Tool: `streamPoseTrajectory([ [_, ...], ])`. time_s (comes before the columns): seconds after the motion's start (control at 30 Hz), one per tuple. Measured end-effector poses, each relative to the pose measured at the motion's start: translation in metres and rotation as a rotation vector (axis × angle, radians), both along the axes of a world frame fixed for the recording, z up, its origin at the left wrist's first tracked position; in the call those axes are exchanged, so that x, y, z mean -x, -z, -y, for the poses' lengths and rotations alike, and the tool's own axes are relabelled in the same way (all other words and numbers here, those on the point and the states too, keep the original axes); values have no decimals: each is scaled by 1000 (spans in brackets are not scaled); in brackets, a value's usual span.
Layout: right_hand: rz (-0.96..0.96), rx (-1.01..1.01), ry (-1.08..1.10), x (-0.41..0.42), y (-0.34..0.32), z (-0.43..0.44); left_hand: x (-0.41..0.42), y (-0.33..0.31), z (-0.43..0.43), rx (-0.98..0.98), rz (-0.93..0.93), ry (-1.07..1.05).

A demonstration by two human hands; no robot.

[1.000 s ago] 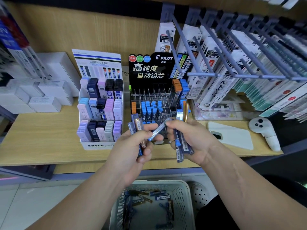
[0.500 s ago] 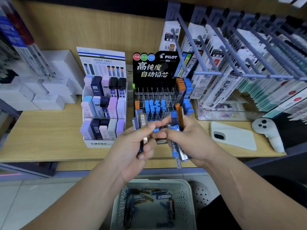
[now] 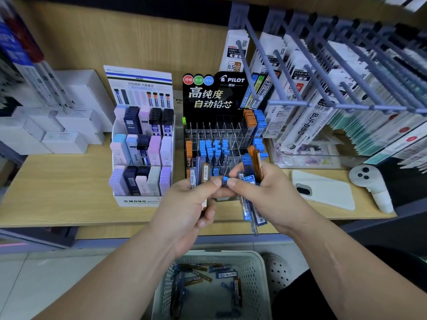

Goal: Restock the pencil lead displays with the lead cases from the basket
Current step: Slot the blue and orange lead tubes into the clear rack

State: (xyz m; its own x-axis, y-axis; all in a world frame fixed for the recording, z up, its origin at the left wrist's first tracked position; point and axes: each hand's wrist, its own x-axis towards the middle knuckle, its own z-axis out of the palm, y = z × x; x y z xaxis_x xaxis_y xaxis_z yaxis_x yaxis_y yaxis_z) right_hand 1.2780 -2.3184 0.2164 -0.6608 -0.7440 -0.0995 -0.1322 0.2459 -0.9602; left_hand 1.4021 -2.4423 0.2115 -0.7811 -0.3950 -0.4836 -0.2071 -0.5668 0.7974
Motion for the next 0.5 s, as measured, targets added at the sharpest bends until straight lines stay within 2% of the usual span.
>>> streamPoseTrajectory([
  [0.23,-122,-46,32,3,3,1,1,1,0,-13,9,39],
  [0.5,-147,-99,-32,3,4,4,0,1,1,-26,65,38],
])
